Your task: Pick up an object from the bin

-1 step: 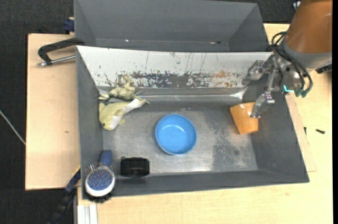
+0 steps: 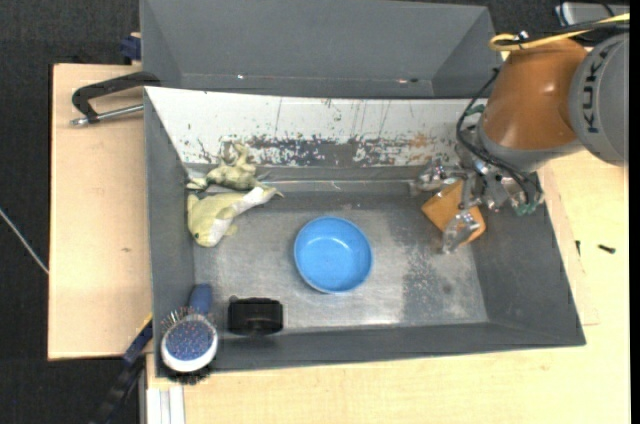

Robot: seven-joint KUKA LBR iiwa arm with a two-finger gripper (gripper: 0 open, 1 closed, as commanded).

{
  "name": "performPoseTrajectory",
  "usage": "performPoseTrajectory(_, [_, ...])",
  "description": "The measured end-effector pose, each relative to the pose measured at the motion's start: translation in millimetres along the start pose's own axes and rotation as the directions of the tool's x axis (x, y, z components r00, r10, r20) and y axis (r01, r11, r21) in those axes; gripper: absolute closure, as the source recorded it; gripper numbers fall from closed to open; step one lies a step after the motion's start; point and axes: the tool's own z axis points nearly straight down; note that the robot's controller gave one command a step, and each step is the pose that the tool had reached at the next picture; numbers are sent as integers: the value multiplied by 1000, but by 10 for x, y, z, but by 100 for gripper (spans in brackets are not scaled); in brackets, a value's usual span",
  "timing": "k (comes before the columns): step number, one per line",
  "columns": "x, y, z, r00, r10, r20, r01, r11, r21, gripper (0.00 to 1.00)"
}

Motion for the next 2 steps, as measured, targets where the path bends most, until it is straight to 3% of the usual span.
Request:
performPoseTrajectory(1, [52, -134, -16, 978, 207, 7, -207, 978, 6, 0])
performPoseTrajectory(2, [45, -126, -22, 978, 206, 8, -206, 978, 6, 100])
